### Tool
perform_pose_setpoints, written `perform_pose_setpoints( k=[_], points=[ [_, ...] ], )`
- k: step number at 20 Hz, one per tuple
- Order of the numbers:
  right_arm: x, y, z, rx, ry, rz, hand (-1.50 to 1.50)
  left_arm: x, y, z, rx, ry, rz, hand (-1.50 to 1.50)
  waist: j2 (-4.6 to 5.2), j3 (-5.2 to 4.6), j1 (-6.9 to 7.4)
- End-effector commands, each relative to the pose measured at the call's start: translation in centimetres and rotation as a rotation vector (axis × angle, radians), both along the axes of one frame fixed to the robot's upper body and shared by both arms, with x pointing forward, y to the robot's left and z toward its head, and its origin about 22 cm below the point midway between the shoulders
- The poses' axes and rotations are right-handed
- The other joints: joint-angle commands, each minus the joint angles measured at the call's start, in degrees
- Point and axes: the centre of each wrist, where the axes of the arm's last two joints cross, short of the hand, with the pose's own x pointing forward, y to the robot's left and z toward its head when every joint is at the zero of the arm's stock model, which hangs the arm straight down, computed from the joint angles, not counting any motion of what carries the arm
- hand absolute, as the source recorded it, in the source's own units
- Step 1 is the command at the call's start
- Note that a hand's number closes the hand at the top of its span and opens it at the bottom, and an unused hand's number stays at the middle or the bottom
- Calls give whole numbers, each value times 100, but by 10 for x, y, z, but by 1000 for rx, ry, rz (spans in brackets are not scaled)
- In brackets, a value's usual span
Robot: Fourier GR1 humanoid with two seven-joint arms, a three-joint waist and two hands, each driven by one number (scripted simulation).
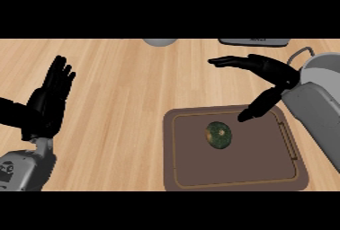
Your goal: Pick the squash from the tray and place it in the pot
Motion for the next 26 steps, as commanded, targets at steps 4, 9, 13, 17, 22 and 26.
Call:
perform_pose_setpoints(
  k=[4, 9, 13, 17, 22, 26],
  points=[
    [0, 22, 26, -393, -79, 280, -150, -5, 4, -2, 4, 38, 11, 0, -86, -15, -67],
    [-16, 51, 19, -577, -207, 366, -150, 2, 5, -2, -4, 42, 32, 0, -117, -19, -272],
    [-22, 49, 6, -682, -193, 379, -150, -15, 12, 1, -1, 26, 42, 0, -137, -17, -270],
    [-29, 55, -13, -662, -177, 393, -150, 3, 19, -11, 21, 22, 59, 0, -113, -20, -353],
    [-22, 70, -3, -679, -185, 396, -150, 2, 27, -9, 13, 37, 57, 0, -111, -20, -313],
    [-41, 75, -38, -751, -223, 337, -150, -8, 16, 5, -1, 26, 59, 0, -127, -16, -311]
  ],
)
